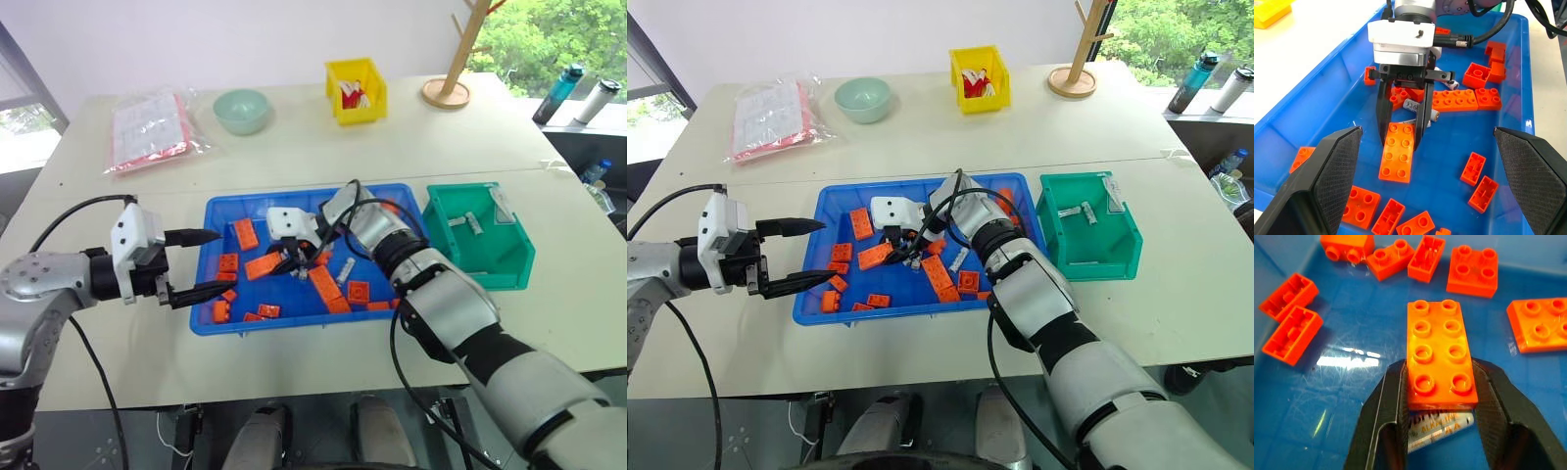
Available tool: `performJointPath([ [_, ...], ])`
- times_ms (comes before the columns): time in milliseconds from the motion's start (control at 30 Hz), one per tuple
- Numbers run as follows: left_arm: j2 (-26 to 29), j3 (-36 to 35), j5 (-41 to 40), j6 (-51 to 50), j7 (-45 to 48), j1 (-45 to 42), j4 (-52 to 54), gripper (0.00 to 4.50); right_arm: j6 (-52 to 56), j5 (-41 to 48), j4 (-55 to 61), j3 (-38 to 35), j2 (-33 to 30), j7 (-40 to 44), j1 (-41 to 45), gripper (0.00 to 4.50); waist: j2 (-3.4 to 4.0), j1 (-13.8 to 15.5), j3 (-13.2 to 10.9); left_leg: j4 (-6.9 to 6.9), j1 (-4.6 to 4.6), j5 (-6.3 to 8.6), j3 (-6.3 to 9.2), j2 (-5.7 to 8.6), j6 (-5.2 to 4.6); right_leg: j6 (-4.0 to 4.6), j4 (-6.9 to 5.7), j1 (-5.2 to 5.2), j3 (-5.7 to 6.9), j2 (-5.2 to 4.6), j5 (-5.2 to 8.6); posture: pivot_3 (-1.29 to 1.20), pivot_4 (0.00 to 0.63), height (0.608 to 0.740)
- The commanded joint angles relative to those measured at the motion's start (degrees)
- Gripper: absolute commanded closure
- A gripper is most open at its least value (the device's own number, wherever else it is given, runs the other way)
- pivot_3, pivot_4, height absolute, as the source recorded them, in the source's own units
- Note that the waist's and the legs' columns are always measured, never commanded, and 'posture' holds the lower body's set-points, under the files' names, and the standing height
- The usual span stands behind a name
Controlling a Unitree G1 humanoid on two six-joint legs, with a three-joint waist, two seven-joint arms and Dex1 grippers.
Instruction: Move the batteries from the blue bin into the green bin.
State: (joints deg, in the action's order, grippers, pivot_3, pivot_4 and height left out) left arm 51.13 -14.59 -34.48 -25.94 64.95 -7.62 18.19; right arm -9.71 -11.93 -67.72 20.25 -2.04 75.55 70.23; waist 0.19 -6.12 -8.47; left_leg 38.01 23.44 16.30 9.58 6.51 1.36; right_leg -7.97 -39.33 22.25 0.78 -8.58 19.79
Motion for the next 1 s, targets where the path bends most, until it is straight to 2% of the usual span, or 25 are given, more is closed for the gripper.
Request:
performJointPath([
  [33,0.63,-1.44,-0.57,0.71,0.08,-0.59,0.57,0.0,1.03,2.9,2.96,-2.74,2.29,-1.01,2.66,3.29,0.0,-0.03,0.0,0.0,0.0,0.0,0.0,0.0,0.0,0.0,0.0,0.0,0.0,0.0,0.0,0.0,0.15,0.719],
  [133,0.46,-1.01,-0.37,0.88,0.01,-1.1,0.2,0.0,1.46,2.98,3.83,-3.32,3.58,-3.28,3.04,3.29,0.0,-0.05,0.0,0.0,0.0,0.0,0.0,0.0,0.01,0.0,-0.01,0.02,-0.01,0.0,0.0,0.0,0.15,0.719],
  [267,-0.34,-0.03,-0.18,1.09,-0.47,-1.98,-0.04,0.0,2.84,0.06,3.89,-2.56,4.55,-13.2,3.33,3.29,0.0,0.14,0.0,-0.01,0.0,0.0,0.01,0.0,0.01,0.0,-0.03,0.02,-0.02,0.01,0.0,0.0,0.15,0.719],
  [333,-0.65,0.27,-0.11,1.26,-0.51,-2.04,-0.13,0.0,3.67,-0.03,4.9,-2.67,4.42,-14.82,2.82,2.26,0.0,0.18,0.0,-0.02,0.0,0.0,0.02,0.01,0.01,0.0,-0.03,0.02,-0.04,0.02,0.0,0.0,0.15,0.719],
  [467,-1.41,0.75,0.1,1.63,-0.7,-2.19,-0.47,0.0,7.07,0.85,10.95,-3.23,3.18,-15.56,0.59,0.5,0.0,0.12,0.0,0.0,0.0,0.0,0.01,0.02,0.01,0.0,-0.05,0.03,-0.09,0.02,0.0,0.0,0.15,0.719],
  [600,-2.39,1.04,-0.13,1.86,-0.74,-1.12,-0.05,0.0,20.74,2.47,30.85,-4.21,-1.7,-13.65,-5.68,0.5,-0.01,0.43,0.01,0.05,0.0,0.0,0.0,0.04,0.01,0.0,-0.16,0.06,-0.17,0.01,0.0,0.0,0.15,0.719],
  [767,-4.12,1.65,1.19,4.76,-0.82,-0.4,-2.33,0.0,47.14,4.22,57.34,-4.71,-7.13,-14.17,-14.82,0.5,-0.03,0.69,0.02,0.04,0.06,0.0,0.0,0.1,0.01,0.0,-0.29,0.11,-0.33,-0.02,0.0,0.0,0.15,0.719],
  [900,-4.38,3.01,1.47,5.68,0.64,-1.36,-4.11,0.0,58.75,5.13,69.5,-1.95,-10.71,-14.94,-21.26,0.5,-0.03,0.71,0.02,-0.01,0.07,0.0,-0.03,0.08,0.0,0.0,-0.27,0.13,-0.34,-0.02,0.0,0.0,0.15,0.719],
  [1000,-4.66,4.44,1.9,6.09,1.36,-4.14,-5.94,0.0,62.39,5.95,71.63,-0.58,-10.9,-17.3,-23.59,0.5,-0.04,0.78,0.02,-0.03,0.08,0.0,-0.06,0.08,0.0,0.0,-0.25,0.11,-0.35,-0.03,0.0,0.0,0.15,0.719],
])
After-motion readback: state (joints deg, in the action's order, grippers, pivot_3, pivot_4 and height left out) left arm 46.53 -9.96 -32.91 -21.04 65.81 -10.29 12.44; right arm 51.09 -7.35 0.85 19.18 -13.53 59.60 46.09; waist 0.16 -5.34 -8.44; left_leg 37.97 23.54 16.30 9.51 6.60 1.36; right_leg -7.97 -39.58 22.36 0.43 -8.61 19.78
